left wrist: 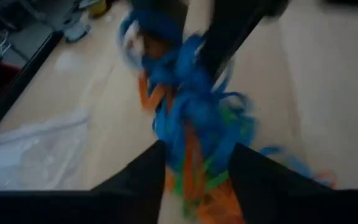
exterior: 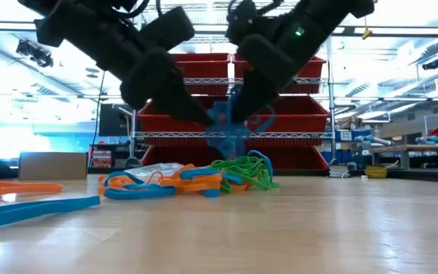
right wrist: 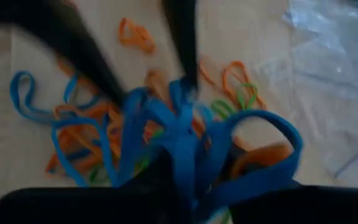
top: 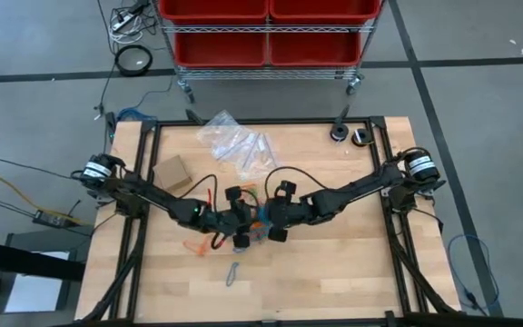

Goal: Sort rubber bands
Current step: Prepare the rubber bands to put into the zip bags

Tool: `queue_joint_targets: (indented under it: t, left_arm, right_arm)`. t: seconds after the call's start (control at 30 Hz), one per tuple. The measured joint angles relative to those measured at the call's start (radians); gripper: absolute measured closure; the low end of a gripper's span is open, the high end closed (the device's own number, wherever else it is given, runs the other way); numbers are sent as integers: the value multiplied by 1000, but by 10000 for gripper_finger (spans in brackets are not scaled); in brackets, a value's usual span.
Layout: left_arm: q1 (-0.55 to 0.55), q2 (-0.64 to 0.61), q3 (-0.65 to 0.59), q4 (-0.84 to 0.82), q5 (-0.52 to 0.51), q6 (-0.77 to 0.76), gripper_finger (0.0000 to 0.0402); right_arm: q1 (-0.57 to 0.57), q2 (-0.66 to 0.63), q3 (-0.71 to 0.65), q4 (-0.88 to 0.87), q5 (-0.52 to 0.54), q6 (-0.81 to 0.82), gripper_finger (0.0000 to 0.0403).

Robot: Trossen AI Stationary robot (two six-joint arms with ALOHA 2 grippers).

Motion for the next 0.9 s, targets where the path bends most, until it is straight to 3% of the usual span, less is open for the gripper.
queue_joint_targets:
  t: [0.13, 0.37, 0.63, 0.9]
  left_arm:
    - [-1, -45, 0, -148, 29, -29, 174]
    - [-2, -132, -2, -372, 101, -100, 177]
    - [-65, -215, -44, -532, 258, -212, 188]
    - [-260, -278, -223, -447, 234, -451, 188]
  right_arm:
    - [0, -7, -26, 8, -11, 24, 254]
    - [-17, -10, -43, 28, -105, 76, 196]
    - [-6, -26, -43, 19, -140, 83, 187]
    - [16, -81, -42, -7, -84, 83, 190]
